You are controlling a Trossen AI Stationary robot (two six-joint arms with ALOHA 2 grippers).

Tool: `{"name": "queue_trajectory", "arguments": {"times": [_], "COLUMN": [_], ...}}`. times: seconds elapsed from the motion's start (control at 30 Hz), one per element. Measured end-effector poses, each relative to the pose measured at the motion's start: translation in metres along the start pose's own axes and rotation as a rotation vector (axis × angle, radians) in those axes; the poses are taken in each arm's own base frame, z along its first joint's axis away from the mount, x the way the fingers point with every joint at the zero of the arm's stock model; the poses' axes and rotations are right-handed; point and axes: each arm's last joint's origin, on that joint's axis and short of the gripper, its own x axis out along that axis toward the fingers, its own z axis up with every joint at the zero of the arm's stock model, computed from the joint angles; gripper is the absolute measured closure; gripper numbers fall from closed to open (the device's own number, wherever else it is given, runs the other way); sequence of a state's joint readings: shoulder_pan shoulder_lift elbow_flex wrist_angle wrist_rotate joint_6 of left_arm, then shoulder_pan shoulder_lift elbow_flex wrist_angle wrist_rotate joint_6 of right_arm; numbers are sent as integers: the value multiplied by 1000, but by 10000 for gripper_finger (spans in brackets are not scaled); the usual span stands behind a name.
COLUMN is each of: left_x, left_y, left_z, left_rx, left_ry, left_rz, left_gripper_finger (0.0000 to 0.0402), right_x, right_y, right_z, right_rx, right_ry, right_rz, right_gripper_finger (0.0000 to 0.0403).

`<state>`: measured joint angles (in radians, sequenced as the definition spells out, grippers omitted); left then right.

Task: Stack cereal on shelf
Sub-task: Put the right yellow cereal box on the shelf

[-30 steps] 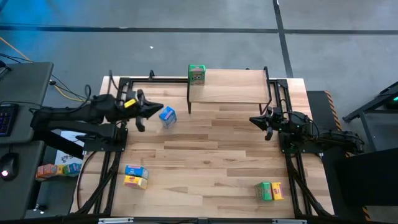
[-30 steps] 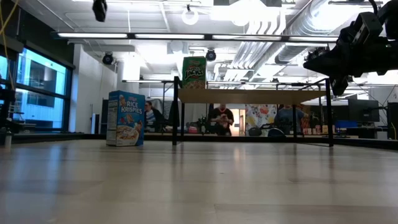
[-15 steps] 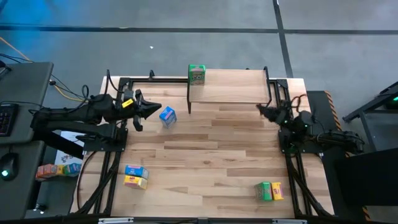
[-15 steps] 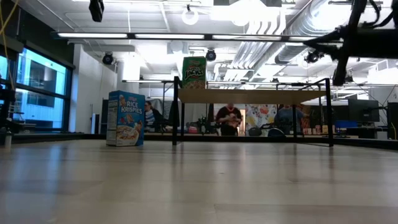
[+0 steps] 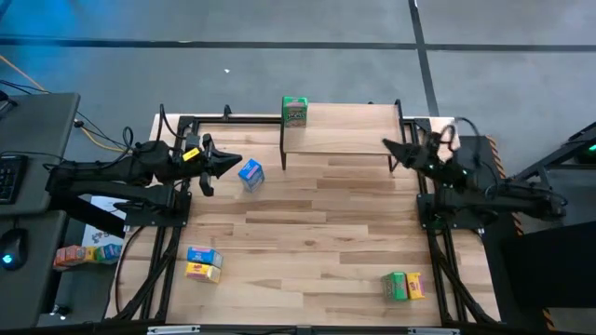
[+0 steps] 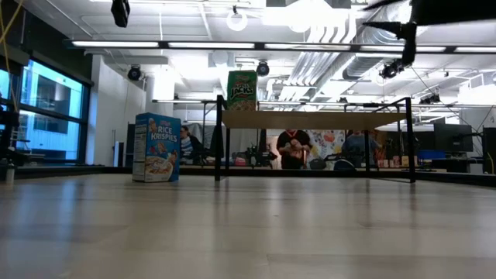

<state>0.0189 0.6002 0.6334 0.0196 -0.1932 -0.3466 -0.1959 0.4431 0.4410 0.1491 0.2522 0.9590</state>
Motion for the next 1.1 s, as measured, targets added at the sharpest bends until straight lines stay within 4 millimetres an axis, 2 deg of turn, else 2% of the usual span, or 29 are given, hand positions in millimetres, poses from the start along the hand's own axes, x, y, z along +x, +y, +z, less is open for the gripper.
{"name": "queue_trajectory", "arguments": {"times": [0.1,0.23,0.3,0.4,0.53,0.67,0.87,1.1], "left_x": [0,0,0,0,0,0,0,0], "left_y": [0,0,1,1,1,1,1,1], "left_z": [0,-1,-2,-2,-2,-2,-2,-2], "left_rx": [0,2,3,4,11,62,92,91], "left_ry": [1,10,16,16,17,18,20,21], "left_rz": [0,4,6,6,6,6,6,6], "left_gripper_finger": [401,401,401,401,401,401,401,401], "right_x": [15,29,34,34,20,-2,-32,-67], "right_y": [23,52,65,77,86,94,114,124], "right_z": [10,19,21,15,-5,-33,-77,-133], "right_rx": [-88,-161,-156,-28,148,244,337,324], "right_ry": [137,414,586,850,1082,1225,1268,1259], "right_rz": [-104,-167,-171,-265,-544,-797,-1032,-1336], "right_gripper_finger": [202,126,101,82,77,77,77,77]}}
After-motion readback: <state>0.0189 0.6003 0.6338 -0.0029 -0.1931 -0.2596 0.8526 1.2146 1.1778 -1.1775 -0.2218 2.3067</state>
